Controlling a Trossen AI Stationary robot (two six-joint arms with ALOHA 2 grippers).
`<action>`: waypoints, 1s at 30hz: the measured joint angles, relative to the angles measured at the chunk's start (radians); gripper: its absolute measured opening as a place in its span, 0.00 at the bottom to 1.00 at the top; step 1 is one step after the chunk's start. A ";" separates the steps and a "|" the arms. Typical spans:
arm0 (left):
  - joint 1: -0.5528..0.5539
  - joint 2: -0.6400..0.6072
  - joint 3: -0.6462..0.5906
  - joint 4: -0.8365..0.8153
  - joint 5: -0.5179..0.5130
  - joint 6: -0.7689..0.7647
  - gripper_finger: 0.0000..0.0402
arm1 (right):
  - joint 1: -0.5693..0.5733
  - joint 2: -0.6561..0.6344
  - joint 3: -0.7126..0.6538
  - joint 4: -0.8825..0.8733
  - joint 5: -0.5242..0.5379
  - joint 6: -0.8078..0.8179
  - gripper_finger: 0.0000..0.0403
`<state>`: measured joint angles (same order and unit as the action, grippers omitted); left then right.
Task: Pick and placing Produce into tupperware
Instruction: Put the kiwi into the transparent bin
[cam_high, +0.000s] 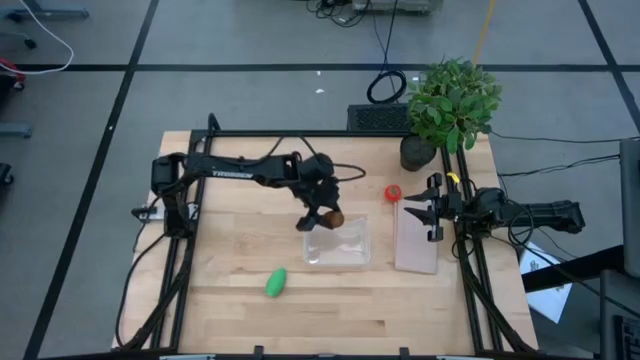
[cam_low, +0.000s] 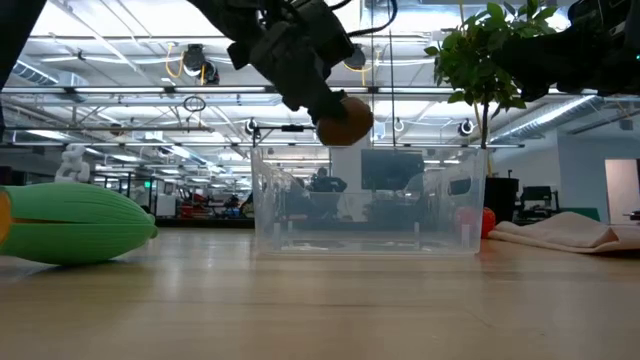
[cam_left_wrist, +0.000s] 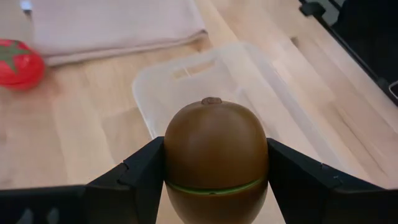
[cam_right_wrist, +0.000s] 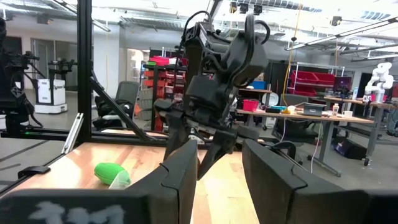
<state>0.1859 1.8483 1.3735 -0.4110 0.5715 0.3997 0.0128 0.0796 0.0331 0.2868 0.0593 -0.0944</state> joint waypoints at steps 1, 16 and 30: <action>-0.004 0.006 0.000 -0.006 -0.003 0.007 0.59 | 0.000 0.000 0.000 0.000 0.000 0.000 0.30; -0.032 0.099 0.000 -0.065 -0.052 0.024 0.59 | 0.000 0.001 0.000 -0.008 -0.001 0.003 0.30; -0.072 0.112 0.000 -0.134 -0.100 0.103 0.59 | 0.000 0.002 0.000 -0.008 -0.002 0.002 0.30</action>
<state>0.1141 1.9605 1.3731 -0.5447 0.4712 0.5025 0.0128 0.0814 0.0332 0.2787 0.0578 -0.0921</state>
